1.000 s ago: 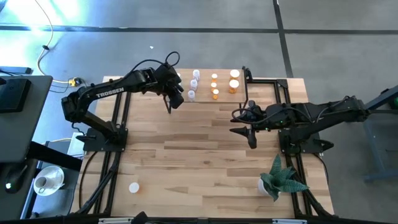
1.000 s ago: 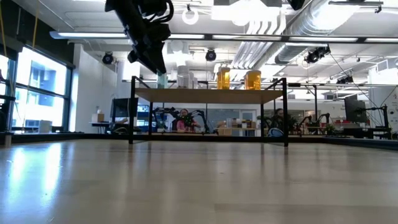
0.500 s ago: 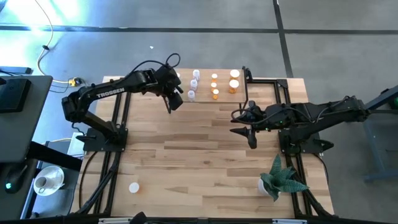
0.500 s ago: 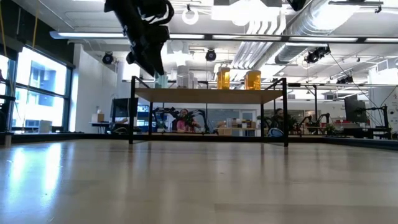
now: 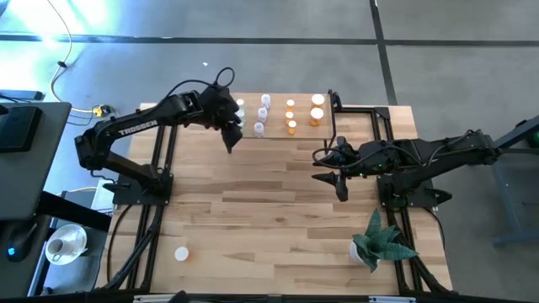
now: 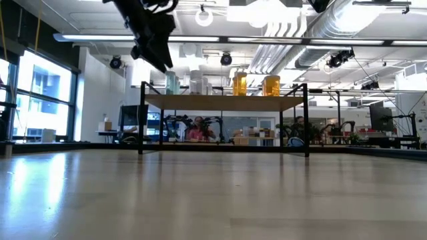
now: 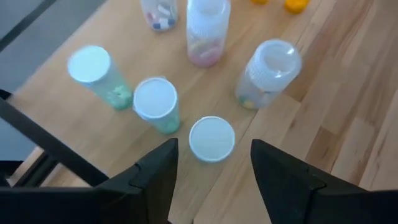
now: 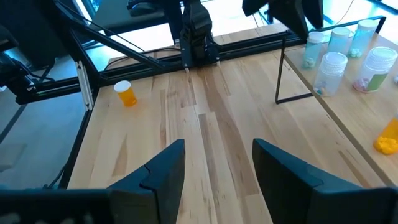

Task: Pick and place medicine bottles onto shelf by color
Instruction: Put the large orange pill bottle on the shelf aligned with the other large orange pill bottles

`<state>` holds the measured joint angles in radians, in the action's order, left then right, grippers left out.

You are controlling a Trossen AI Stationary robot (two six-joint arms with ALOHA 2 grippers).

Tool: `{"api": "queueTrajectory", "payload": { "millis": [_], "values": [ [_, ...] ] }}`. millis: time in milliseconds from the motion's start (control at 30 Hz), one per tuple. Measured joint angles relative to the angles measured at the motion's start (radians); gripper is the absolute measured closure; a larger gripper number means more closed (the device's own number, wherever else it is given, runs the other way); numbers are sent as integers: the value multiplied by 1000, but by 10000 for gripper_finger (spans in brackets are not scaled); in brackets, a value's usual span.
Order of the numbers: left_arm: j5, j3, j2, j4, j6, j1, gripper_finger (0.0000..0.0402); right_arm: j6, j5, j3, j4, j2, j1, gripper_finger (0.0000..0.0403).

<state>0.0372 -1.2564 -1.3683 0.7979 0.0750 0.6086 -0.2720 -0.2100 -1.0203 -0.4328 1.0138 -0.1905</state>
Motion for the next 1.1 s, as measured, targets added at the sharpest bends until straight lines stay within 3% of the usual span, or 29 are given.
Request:
{"api": "queueTrajectory", "payload": {
  "millis": [500,767,1100],
  "values": [
    [0,5,256,80,-143,-1,209,0,19,0,0,0,0,224],
    [0,137,399,-52,-172,-8,209,-60,106,1,-72,0,-9,224],
    [0,332,466,-254,-105,-8,209,101,-22,56,-31,1,-35,224]
  ]
}}
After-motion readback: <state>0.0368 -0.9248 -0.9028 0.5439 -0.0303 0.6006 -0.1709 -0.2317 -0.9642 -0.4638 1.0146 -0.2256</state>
